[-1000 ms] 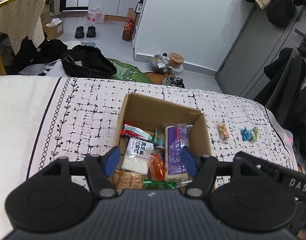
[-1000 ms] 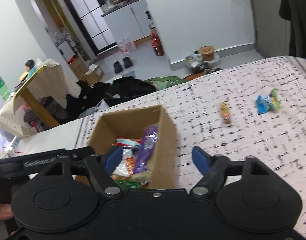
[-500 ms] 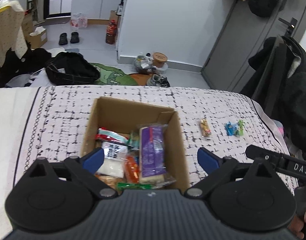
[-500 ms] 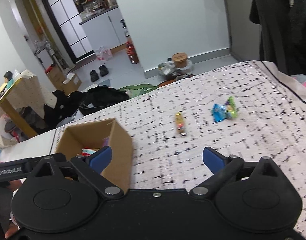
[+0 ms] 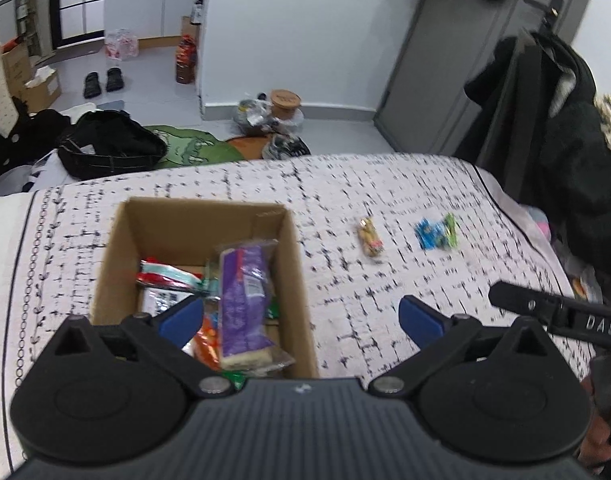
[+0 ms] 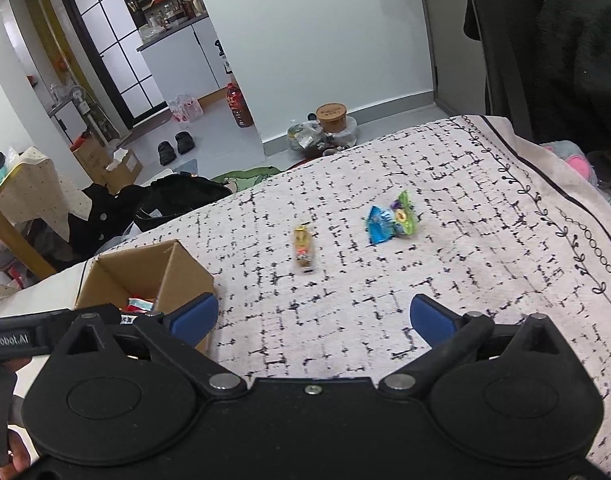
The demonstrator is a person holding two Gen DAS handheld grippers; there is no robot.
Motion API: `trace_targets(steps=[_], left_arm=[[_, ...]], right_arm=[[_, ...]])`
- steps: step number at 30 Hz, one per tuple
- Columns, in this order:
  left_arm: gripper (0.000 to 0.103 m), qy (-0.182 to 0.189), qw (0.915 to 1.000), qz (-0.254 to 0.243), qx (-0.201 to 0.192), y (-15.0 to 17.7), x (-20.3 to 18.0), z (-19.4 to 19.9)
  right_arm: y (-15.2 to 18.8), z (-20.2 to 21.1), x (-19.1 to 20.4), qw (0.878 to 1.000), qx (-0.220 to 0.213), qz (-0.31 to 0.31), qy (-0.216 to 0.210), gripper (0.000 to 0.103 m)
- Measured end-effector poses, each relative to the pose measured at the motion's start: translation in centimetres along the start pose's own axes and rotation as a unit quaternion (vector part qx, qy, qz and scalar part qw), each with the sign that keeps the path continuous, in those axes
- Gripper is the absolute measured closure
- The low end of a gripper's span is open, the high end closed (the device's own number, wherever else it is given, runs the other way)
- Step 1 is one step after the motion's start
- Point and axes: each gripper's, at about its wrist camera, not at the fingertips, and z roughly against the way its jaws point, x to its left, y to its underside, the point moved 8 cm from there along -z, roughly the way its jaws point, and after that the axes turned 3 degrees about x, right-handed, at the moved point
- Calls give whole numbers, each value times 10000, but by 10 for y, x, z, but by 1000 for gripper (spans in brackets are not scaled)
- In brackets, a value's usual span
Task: Organize snacks
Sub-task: 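Move both grippers back from the box toward the yellow and blue snacks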
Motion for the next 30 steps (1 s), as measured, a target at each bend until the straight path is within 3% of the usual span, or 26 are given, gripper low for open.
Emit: trace_targets(steps=[11,23,30], left_arm=[[0,139,9995,-232,176,-7,-37,-22],[1,40,9990,-403,198,-23,-65,-53],[2,135,9987,-461,166,-34,-79,-73]], right_arm=[[-1,-5,-33,9997,82,-208,50,0],[-5,-20,-58,9997,66,-222,82,0],[-14,-30,-69,9995,47,-303,-1,5]])
